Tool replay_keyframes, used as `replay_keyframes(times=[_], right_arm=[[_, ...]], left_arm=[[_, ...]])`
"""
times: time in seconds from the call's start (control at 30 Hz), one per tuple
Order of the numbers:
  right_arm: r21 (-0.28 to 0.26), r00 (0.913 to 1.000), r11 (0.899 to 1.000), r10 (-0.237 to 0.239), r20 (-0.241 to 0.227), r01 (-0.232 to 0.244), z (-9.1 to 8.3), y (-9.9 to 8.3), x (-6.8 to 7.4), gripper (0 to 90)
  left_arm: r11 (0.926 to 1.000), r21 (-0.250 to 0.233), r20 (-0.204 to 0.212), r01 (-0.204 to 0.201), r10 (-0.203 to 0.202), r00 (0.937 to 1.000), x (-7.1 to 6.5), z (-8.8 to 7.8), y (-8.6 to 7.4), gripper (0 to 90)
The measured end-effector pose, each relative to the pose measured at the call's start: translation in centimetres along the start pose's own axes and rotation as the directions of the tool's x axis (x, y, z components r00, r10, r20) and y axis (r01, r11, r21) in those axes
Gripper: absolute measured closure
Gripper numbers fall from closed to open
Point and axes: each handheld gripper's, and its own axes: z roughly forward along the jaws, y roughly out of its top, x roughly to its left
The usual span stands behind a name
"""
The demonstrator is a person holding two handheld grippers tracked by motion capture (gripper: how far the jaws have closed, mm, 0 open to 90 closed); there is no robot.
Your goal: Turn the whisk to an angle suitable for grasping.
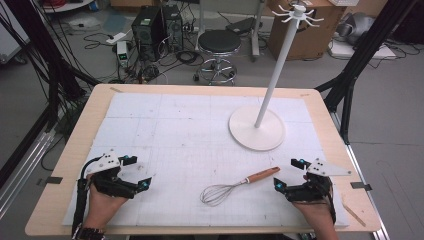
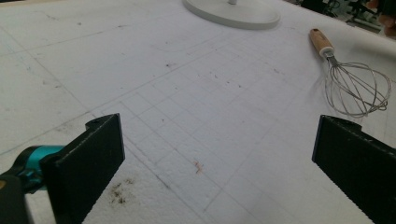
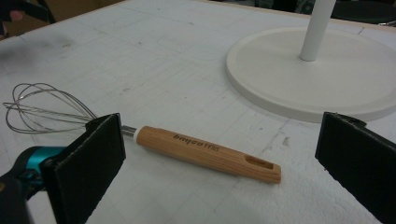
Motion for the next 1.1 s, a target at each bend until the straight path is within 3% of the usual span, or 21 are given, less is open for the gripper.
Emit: replay_keyframes(times=[0.3,0.67,0.9,1.1], right_arm=[[0.007,0.9995,0.999,-0.031,-0.011,0.031,0.3,0.1,0.2,0.3],[0.036,0.9972,0.997,-0.072,-0.018,0.073,0.7,0.7,1.0,0.6],[0.093,0.992,0.988,-0.124,-0.022,0.126,1.7,0.7,1.5,6.2],[0.121,0.988,0.981,-0.146,-0.051,0.151,1.9,0.6,1.7,19.5]], left_arm=[[0.9992,-0.031,0.023,-0.023,0.024,0.9994,-0.5,-0.4,0.4,2.9],[0.9989,-0.022,0.039,-0.041,0.042,0.9984,-0.8,-0.2,0.4,2.9],[0.999,-0.015,0.031,-0.043,0.044,0.9986,-0.7,0.0,0.4,2.9],[0.999,-0.012,0.033,-0.044,0.044,0.9985,-0.7,0.1,0.4,2.9]])
